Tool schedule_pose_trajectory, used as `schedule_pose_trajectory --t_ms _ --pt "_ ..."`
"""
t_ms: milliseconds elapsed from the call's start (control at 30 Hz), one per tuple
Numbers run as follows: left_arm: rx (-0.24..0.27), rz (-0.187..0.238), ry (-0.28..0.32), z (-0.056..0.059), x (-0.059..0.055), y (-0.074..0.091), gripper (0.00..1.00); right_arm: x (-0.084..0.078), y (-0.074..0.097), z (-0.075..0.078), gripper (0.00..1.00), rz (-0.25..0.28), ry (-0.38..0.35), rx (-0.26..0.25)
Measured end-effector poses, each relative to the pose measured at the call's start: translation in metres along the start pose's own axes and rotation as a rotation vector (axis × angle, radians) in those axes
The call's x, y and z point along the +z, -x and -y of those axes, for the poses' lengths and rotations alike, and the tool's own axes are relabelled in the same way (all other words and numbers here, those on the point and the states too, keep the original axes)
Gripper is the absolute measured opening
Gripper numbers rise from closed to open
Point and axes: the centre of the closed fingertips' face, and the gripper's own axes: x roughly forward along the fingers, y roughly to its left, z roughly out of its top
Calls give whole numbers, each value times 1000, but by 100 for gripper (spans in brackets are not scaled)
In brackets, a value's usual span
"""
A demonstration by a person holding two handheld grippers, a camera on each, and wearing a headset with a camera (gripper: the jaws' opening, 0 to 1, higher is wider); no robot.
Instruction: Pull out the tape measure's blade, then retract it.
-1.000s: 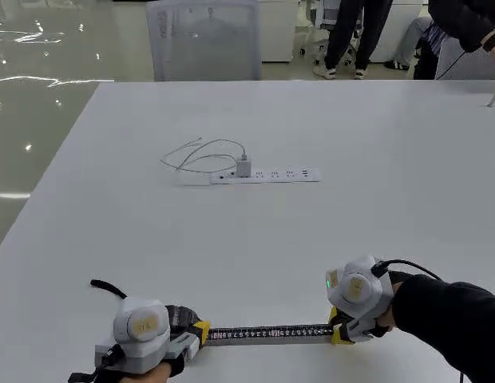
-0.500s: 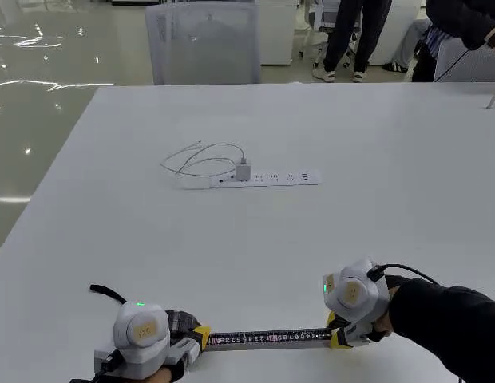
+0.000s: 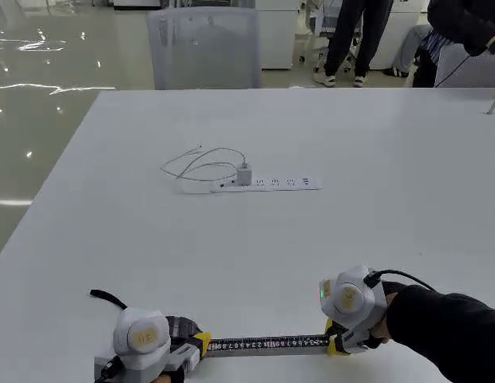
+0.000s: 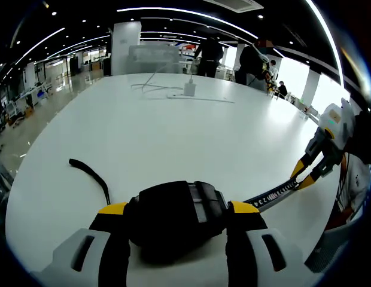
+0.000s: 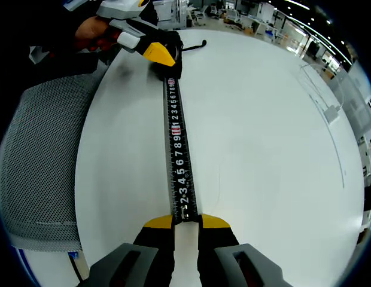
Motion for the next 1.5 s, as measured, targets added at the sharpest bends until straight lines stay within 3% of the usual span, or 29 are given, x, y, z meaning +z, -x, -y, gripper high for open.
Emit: schedule_pose_trajectory --t_ms 1500 --pt "-6 -18 2 0 -1 0 60 25 -8 -1 10 12 -23 11"
